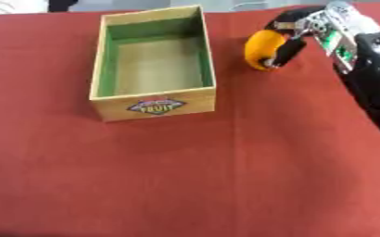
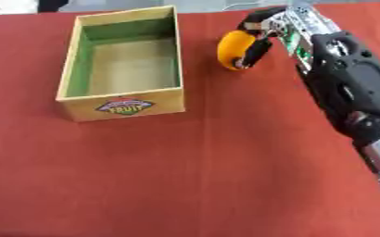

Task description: Pick up objects on the table and place them in the box.

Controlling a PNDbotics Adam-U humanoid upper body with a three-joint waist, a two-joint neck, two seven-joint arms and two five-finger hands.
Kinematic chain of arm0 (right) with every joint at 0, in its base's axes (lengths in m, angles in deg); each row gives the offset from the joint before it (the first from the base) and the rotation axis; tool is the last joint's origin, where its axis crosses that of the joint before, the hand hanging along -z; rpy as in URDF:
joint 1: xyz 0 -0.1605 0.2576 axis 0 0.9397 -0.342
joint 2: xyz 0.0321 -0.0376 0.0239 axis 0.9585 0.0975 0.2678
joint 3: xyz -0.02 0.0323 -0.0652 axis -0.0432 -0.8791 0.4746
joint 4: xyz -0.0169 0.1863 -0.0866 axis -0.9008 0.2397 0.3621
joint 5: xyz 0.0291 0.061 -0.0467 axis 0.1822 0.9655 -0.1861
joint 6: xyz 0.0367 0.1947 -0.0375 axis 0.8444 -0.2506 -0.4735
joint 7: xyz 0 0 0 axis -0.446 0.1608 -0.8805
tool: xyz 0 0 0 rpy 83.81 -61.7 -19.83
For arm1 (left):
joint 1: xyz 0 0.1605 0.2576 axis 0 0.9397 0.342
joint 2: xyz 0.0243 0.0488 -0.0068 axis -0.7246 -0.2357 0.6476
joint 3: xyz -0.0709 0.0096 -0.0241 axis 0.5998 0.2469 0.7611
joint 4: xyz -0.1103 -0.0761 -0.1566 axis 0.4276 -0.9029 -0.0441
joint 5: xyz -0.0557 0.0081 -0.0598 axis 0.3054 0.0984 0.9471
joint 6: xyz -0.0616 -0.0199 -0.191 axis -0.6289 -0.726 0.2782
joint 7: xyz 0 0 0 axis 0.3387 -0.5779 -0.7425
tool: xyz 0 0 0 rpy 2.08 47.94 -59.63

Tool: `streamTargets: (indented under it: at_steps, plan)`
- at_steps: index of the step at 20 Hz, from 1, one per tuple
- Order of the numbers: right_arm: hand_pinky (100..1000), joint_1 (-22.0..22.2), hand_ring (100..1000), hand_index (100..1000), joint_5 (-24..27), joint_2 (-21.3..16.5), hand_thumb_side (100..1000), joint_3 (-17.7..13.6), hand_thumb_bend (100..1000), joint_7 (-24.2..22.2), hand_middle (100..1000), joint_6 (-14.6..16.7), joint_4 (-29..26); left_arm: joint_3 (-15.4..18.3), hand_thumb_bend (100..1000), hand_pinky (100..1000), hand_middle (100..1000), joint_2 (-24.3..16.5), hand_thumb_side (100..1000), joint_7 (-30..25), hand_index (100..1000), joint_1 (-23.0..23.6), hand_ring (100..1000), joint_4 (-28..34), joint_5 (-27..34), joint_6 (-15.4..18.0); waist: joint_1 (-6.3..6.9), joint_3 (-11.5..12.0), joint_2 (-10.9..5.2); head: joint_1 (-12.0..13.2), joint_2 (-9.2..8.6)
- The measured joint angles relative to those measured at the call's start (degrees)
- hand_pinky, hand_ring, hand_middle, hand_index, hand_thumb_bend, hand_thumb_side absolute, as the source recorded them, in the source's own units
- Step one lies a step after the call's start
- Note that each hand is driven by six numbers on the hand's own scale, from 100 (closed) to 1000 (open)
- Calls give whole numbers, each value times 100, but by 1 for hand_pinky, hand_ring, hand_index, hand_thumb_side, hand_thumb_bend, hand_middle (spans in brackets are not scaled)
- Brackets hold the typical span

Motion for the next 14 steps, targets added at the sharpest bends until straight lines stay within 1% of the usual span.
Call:
streamTargets:
  at_steps: [4,9,10,14]
  plan:
    - [720,1,765,702,21,0,243,75,100,274,535,-69,-170,0,108,542,624,0,870,0,733,0,570,0,1,0,-1,-1,1,0,0]
    - [689,2,731,637,147,-5,165,155,100,517,481,-250,-457,0,109,542,624,0,870,0,734,0,570,0,1,0,-7,-4,1,0,0]
    - [687,2,725,634,178,-6,155,172,100,558,477,-297,-519,0,108,542,624,0,869,0,734,0,570,0,1,0,-9,-4,1,0,0]
    - [685,-7,714,630,336,-8,173,196,100,664,469,-495,-778,0,109,543,624,0,869,0,735,0,570,0,1,0,-12,-4,0,0,16]
